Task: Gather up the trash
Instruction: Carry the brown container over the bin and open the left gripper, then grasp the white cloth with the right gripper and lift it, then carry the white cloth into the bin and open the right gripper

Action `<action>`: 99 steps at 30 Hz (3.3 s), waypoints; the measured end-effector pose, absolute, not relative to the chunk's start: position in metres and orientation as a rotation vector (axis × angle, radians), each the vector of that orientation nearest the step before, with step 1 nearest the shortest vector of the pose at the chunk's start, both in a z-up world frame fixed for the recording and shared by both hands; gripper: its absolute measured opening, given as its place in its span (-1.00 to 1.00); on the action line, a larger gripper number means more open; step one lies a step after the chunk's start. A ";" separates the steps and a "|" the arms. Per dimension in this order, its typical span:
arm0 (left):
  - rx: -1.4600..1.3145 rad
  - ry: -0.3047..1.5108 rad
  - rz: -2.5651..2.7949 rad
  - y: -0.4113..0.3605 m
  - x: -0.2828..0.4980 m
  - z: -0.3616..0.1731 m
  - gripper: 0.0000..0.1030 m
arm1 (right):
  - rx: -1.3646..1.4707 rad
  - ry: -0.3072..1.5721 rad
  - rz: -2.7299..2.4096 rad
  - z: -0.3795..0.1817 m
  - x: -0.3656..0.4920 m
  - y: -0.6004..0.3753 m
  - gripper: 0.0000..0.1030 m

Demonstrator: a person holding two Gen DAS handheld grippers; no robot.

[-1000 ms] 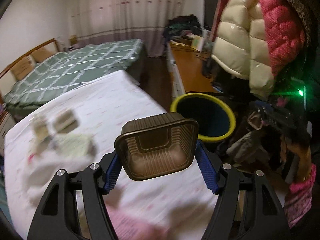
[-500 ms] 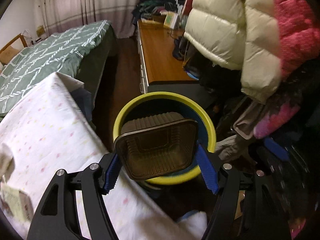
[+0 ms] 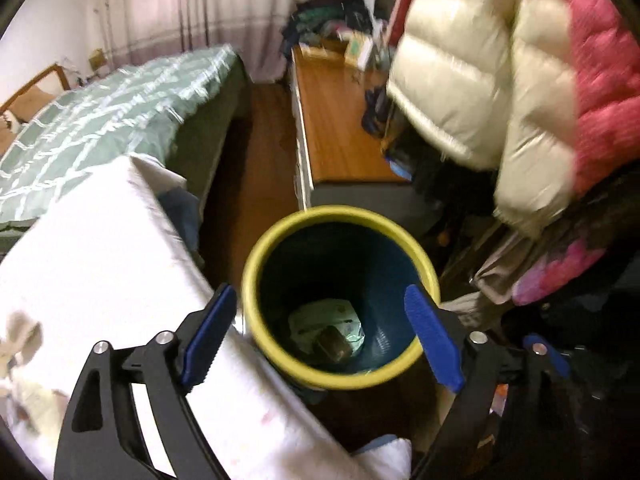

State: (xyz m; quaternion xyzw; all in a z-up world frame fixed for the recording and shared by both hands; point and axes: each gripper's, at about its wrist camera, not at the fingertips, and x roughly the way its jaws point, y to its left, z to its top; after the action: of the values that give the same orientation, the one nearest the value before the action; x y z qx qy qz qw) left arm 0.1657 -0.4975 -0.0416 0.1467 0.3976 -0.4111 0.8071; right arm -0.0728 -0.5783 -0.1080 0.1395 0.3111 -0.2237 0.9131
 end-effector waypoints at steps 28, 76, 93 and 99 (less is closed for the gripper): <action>-0.029 0.598 -0.205 -0.031 0.065 0.013 0.88 | 0.022 0.651 0.301 -0.053 0.078 -0.314 -0.23; -0.029 0.662 -0.300 -0.059 0.075 -0.024 0.88 | 0.124 0.433 0.271 0.069 0.099 -0.354 -0.93; 0.030 0.700 -0.346 -0.102 0.087 -0.031 0.88 | 0.271 0.620 -0.283 -0.048 0.081 -0.566 -0.93; 0.050 0.710 -0.351 -0.111 0.092 -0.032 0.88 | 0.312 0.699 -0.364 -0.092 0.101 -0.601 -0.93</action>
State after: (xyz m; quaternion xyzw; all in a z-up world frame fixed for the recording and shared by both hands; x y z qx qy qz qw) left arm 0.0925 -0.1114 -0.0318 0.0242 0.3457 -0.1708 0.9224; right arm 0.1010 -0.6009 -0.0920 0.1513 0.3390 -0.1764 0.9116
